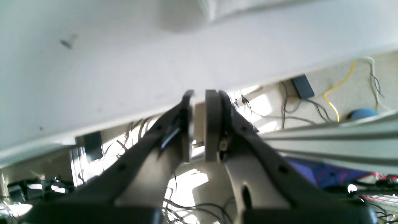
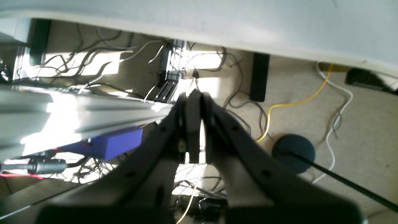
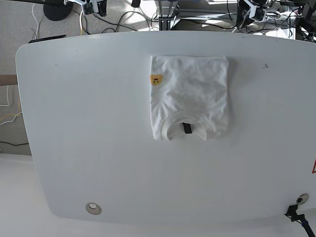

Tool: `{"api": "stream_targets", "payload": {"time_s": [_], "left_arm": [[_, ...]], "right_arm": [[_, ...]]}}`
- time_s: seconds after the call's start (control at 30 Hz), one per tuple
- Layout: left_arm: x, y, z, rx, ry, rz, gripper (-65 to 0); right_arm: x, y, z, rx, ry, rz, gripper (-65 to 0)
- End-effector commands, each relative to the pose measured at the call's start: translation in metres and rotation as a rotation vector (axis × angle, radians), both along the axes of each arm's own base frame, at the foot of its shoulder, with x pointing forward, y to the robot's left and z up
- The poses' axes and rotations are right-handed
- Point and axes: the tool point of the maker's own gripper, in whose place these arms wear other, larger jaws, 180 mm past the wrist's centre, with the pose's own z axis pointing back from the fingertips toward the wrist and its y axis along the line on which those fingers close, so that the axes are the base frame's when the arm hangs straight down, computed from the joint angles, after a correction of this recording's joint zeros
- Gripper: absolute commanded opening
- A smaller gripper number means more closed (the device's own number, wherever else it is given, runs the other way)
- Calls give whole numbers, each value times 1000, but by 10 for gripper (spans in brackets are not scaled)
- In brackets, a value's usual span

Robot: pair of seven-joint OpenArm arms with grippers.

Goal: Fold the T-shirt properly

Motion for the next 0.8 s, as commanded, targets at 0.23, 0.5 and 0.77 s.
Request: {"api": "stream_targets", "payload": {"time_s": [0.23,0.5,0.77], "left_arm": [[-60,3,-65,-66,205,107,-611],[-89,9,-148,-85,395,154,-611],[-101,-5,-217,-151,576,211,-611]], "right_arm": [[-59,2,-50,38,183,-35,-650],[-75,-6,-137,51,315,-84,-650],[-86,-5,-198,66,446,-124,-650]]}}
